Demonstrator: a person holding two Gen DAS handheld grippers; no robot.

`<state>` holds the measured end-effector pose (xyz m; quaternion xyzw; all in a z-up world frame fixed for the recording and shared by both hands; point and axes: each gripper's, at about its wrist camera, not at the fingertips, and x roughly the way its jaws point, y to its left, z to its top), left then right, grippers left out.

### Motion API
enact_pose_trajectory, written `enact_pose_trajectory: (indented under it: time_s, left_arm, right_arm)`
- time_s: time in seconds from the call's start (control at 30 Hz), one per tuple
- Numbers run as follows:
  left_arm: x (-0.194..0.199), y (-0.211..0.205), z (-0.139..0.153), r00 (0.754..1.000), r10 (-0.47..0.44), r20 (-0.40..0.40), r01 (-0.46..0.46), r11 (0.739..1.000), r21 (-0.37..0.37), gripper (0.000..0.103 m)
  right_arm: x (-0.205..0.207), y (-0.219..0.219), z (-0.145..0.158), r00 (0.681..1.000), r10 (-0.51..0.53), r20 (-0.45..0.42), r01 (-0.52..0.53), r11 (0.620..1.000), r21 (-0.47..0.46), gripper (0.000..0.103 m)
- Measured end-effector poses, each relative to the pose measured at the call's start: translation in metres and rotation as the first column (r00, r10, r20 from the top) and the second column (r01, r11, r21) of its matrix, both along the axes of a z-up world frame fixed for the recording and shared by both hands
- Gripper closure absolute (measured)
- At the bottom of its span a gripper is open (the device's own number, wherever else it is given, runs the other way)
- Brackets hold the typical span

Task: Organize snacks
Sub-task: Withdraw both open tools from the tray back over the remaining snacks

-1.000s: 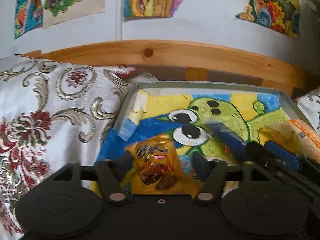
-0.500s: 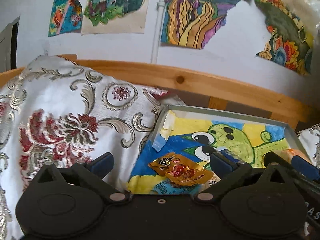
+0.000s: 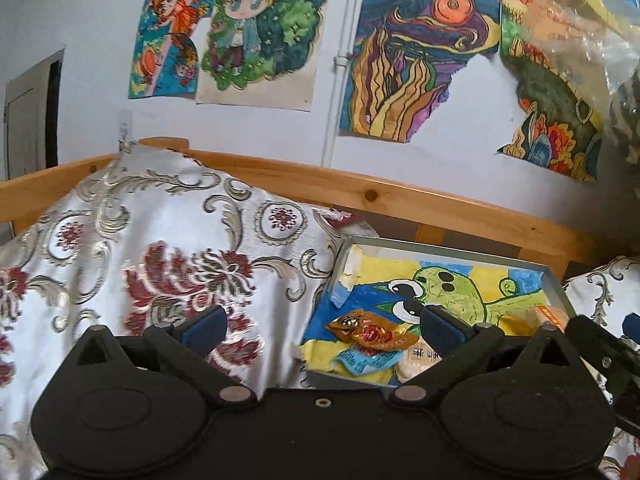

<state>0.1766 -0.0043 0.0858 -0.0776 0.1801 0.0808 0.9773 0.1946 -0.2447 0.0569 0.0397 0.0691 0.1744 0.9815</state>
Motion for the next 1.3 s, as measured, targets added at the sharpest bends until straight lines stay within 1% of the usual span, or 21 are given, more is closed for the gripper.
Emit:
enact_pose_trajectory:
  time_s: [0.23, 0.33, 0.47, 0.6, 0.7, 0.87, 1.07, 1.23, 1.3]
  left_arm:
    - [-0.04, 0.004, 0.006, 1.0, -0.012, 0.0, 0.012, 1.0, -0.001, 0.001]
    - [-0.055, 0.004, 0.006, 0.999, -0.036, -0.012, 0.036, 0.999, 0.009, 0.001]
    - [-0.073, 0.003, 0.004, 0.997, -0.068, -0.036, 0.069, 0.997, 0.021, 0.001]
    - [-0.089, 0.004, 0.0, 0.993, -0.099, -0.057, 0.101, 0.994, 0.032, 0.001]
    - [-0.099, 0.006, -0.006, 0.99, -0.112, -0.083, 0.117, 0.992, 0.051, 0.001]
    - [-0.113, 0.014, -0.02, 0.983, -0.108, -0.146, 0.117, 0.991, 0.058, 0.001]
    - [-0.123, 0.027, -0.038, 0.975, -0.102, -0.197, 0.116, 0.991, 0.062, 0.001]
    - [-0.126, 0.034, -0.059, 0.966, -0.114, -0.234, 0.136, 0.987, 0.081, 0.001]
    - [-0.126, 0.034, -0.07, 0.959, -0.121, -0.256, 0.15, 0.984, 0.095, 0.001]
  right_arm:
    - [-0.038, -0.01, 0.005, 0.999, 0.016, -0.043, -0.017, 1.0, -0.012, 0.0]
    - [-0.052, -0.015, 0.003, 0.998, 0.012, -0.061, -0.014, 1.0, -0.027, 0.0]
    - [-0.071, -0.019, 0.002, 0.997, -0.008, -0.071, 0.003, 0.997, -0.079, 0.0]
    - [-0.084, -0.018, 0.0, 0.997, 0.001, -0.081, -0.012, 0.992, -0.126, 0.0]
    - [-0.091, -0.013, -0.004, 0.994, 0.01, -0.107, -0.028, 0.984, -0.174, 0.0]
    - [-0.099, 0.006, -0.017, 0.988, 0.002, -0.157, -0.052, 0.947, -0.316, 0.0]
    - [-0.109, 0.03, -0.034, 0.98, 0.047, -0.195, -0.129, 0.894, -0.429, 0.0]
    - [-0.118, 0.051, -0.052, 0.975, 0.081, -0.209, -0.182, 0.832, -0.524, 0.0]
    - [-0.122, 0.062, -0.062, 0.973, 0.102, -0.207, -0.206, 0.791, -0.577, 0.0]
